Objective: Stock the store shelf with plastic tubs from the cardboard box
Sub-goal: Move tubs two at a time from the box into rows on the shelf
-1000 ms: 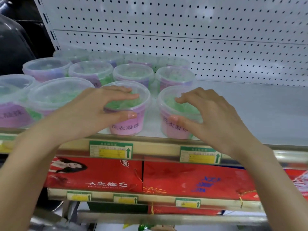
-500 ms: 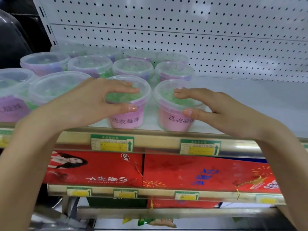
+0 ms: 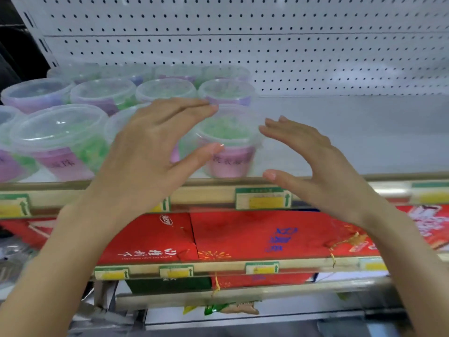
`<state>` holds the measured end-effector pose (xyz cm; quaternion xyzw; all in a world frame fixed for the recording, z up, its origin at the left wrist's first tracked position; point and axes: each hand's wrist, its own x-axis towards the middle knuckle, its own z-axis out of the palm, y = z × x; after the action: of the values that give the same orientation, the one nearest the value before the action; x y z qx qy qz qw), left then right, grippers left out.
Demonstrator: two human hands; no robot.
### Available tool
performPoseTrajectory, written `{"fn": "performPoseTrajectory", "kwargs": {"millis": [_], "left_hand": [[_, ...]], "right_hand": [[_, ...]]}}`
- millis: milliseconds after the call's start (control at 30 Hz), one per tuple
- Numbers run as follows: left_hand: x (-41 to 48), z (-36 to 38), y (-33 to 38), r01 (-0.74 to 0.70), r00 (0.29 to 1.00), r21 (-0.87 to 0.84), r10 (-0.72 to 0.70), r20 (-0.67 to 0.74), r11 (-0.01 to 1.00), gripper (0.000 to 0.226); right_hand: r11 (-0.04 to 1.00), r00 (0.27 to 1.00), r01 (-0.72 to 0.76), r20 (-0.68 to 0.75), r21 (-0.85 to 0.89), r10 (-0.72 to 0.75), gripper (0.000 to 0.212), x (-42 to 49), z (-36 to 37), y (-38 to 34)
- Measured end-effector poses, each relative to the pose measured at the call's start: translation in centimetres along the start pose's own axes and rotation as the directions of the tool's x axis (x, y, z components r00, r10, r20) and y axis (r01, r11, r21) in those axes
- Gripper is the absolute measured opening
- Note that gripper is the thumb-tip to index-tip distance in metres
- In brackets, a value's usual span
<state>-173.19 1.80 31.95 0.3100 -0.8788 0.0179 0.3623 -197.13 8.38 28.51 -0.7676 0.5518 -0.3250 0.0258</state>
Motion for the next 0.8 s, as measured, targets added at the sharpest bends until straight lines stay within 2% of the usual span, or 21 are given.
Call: {"fn": "performPoseTrajectory", "kwargs": {"millis": [100,267,333,400,567,700,800], "left_hand": [[1.0,2.5,4.6,-0.098,0.995,0.014,0.098,-0.011,0.995,0.045],[1.7,8.8,13.9,-0.271,0.963,-0.069,0.27,-0.023,0.96,0.038],[1.4,12.0,18.5,-0.299,0.951,-0.099,0.304,0.046,0.949,0.042],[0.9,15.6,23.1,-0.324,0.929,-0.121,0.34,0.149,0.938,0.047],[-2.2,24.5,34.4,-0.36,0.851,-0.192,0.406,0.332,0.913,0.046],[-6.3,28.9,42.3,-0.312,0.81,-0.317,0.425,0.404,0.896,0.048],[-8.9,31.8,46.3,-0.262,0.767,-0.387,0.434,0.472,0.884,0.052]], "right_hand": [[0.992,0.998,-0.065,-0.032,-0.104,0.062,0.06,-4.6,-2.2,1.7],[0.932,0.953,-0.293,-0.139,-0.213,0.268,0.062,-14.8,-6.8,4.9],[0.855,0.92,-0.385,-0.22,-0.347,0.325,0.058,-19.9,-8.9,6.2],[0.729,0.873,-0.487,-0.274,-0.481,0.403,0.055,-25.3,-10.9,7.3],[0.47,0.701,-0.699,-0.385,-0.538,0.601,0.051,-39.4,-14.2,9.5],[0.243,0.475,-0.846,-0.462,-0.475,0.749,0.046,-49.6,-14.8,9.6],[0.125,0.359,-0.884,-0.484,-0.45,0.798,0.047,-54.7,-14.7,10.1]]}}
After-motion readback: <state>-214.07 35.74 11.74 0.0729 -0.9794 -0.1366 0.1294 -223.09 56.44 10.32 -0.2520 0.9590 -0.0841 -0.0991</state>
